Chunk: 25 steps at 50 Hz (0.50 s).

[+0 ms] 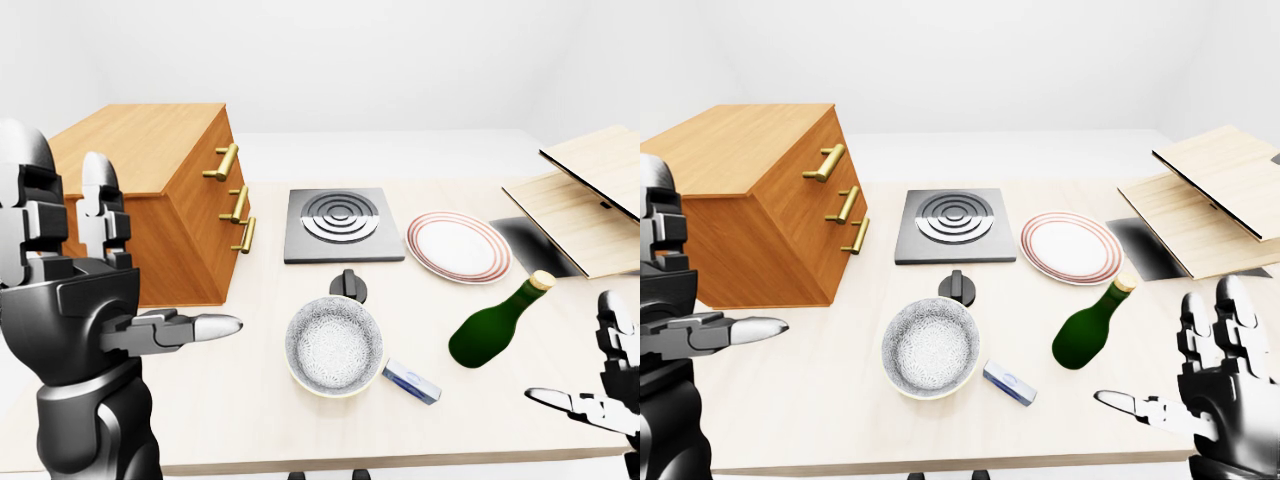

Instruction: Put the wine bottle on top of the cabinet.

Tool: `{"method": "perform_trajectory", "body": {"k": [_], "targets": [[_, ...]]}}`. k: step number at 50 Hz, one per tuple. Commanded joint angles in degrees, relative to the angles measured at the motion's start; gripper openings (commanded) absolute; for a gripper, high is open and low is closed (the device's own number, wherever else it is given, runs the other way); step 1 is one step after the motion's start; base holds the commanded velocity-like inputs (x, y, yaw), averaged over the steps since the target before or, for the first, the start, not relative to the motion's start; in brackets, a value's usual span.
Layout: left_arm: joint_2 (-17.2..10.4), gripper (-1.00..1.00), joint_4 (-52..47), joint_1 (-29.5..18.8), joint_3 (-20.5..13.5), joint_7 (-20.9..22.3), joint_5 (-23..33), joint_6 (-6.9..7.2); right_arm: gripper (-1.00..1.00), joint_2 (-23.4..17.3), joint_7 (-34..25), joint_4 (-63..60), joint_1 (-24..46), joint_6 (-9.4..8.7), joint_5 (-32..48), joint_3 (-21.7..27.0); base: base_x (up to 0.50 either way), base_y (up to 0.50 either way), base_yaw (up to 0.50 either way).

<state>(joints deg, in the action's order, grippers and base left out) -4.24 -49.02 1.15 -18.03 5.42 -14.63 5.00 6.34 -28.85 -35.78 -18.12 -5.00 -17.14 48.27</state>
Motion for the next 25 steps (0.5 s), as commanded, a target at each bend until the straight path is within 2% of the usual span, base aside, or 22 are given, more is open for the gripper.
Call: {"method": "perform_trajectory", "body": {"k": [1, 25], "targets": [[0.1, 1.0, 0.6, 0.3, -0.2, 0.3, 0.1, 0.0, 1.0, -1.9, 1.8, 6.3, 0.6, 0.0, 0.6, -3.3, 0.0, 0.0, 0.0], [0.8, 1.0, 2.3, 1.2, 1.2, 0.2, 1.5, 0.0, 1.0, -10.6, 6.3, 17.3, 6.4, 0.0, 0.3, -8.4, 0.0, 0.0, 0.0]]}}
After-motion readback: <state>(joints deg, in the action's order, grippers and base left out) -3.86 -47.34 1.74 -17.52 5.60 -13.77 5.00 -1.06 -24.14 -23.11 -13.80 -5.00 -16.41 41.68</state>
